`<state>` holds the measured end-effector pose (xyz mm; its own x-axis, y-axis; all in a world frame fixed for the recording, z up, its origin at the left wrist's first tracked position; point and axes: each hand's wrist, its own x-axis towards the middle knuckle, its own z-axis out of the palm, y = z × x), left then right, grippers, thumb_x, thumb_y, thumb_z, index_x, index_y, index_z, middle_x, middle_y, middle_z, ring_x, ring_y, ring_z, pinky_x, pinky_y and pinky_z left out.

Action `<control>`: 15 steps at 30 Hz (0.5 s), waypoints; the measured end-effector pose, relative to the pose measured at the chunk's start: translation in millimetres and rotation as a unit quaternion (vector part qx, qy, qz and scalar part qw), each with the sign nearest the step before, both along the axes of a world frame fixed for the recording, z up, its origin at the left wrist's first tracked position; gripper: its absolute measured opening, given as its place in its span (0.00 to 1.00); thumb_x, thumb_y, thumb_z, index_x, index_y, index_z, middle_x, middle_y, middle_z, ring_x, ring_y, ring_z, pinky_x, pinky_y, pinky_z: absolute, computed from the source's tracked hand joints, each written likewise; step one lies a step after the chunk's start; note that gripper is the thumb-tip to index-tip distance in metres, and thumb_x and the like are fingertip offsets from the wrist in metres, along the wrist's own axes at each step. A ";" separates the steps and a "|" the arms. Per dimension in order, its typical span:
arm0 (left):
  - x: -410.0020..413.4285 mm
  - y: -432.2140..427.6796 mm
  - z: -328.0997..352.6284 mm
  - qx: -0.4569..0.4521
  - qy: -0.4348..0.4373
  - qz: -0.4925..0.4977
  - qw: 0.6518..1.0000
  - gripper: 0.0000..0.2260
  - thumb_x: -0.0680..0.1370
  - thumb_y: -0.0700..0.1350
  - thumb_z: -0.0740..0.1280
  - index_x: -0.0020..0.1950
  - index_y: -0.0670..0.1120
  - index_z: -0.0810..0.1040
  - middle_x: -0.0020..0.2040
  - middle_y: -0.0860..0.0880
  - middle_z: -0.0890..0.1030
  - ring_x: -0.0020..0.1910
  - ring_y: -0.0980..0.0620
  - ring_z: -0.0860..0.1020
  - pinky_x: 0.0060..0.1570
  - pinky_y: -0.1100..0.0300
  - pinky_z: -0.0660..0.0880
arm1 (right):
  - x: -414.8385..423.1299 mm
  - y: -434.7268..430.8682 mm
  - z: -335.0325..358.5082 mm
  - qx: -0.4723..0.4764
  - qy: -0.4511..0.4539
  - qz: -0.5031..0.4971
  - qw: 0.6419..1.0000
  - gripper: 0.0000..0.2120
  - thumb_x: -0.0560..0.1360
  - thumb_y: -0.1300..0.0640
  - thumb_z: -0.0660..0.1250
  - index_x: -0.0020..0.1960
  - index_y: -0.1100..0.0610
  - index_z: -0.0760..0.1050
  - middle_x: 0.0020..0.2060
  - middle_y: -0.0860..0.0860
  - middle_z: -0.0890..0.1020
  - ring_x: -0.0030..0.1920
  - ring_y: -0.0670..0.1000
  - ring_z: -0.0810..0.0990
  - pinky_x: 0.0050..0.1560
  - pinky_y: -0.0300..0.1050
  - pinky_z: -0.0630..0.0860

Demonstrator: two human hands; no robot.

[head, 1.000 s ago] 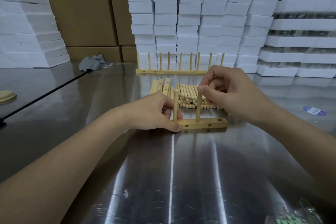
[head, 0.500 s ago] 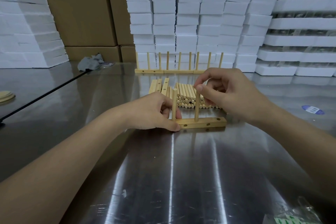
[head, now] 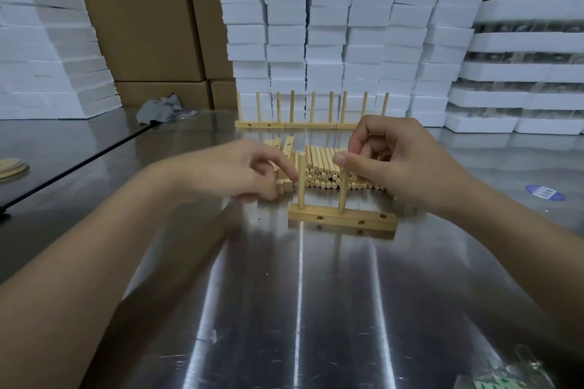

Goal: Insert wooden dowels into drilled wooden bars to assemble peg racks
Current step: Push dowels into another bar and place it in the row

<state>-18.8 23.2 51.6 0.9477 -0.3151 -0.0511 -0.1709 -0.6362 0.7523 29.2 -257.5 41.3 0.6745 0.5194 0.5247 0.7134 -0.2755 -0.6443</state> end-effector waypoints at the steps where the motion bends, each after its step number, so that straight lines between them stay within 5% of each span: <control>1: 0.9 4.8 2.2 -0.029 -0.033 0.035 0.998 0.11 0.75 0.40 0.71 0.55 0.52 0.86 0.38 0.44 0.75 0.33 0.52 0.73 0.34 0.62 0.71 | -0.2 -0.5 -0.5 -0.002 0.002 0.001 1.000 0.12 0.77 0.49 0.77 0.45 0.54 0.79 0.29 0.51 0.81 0.34 0.54 0.82 0.40 0.50 0.78; 4: 9.1 4.6 -10.6 -0.031 -0.211 0.166 0.963 0.09 0.80 0.40 0.69 0.48 0.54 0.86 0.41 0.49 0.80 0.39 0.52 0.78 0.44 0.56 0.75 | 0.0 -1.8 -1.6 -0.011 0.012 0.011 1.000 0.08 0.80 0.48 0.73 0.48 0.52 0.80 0.29 0.50 0.80 0.34 0.52 0.82 0.44 0.52 0.78; 6: 15.3 -3.2 -28.7 0.045 -0.315 0.200 0.927 0.08 0.81 0.44 0.69 0.53 0.58 0.84 0.51 0.56 0.81 0.51 0.56 0.79 0.52 0.56 0.74 | 0.0 -1.6 -1.7 -0.022 0.008 0.018 1.000 0.03 0.81 0.53 0.71 0.49 0.52 0.81 0.30 0.51 0.81 0.35 0.48 0.82 0.45 0.51 0.79; 10: 27.6 -11.3 -51.6 0.180 -0.367 0.145 0.901 0.14 0.81 0.55 0.67 0.67 0.60 0.79 0.67 0.60 0.75 0.68 0.60 0.69 0.64 0.52 0.70 | -0.7 0.1 -1.6 -0.028 -0.008 0.014 0.999 0.06 0.80 0.61 0.70 0.45 0.54 0.81 0.32 0.53 0.84 0.36 0.49 0.83 0.43 0.43 0.79; 15: 40.3 -20.7 -56.1 0.273 -0.425 0.117 0.855 0.17 0.80 0.55 0.72 0.68 0.55 0.82 0.73 0.55 0.75 0.75 0.51 0.68 0.69 0.47 0.69 | -0.8 2.1 -3.5 -0.036 -0.020 0.006 0.999 0.05 0.80 0.59 0.70 0.45 0.52 0.81 0.32 0.52 0.84 0.36 0.52 0.84 0.46 0.54 0.82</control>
<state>21.5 2.5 -4.6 0.7500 -0.2609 0.6078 -0.3283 -0.9446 -0.0004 28.4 -255.4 37.8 0.6471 0.5643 0.5126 0.7421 -0.3119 -0.5934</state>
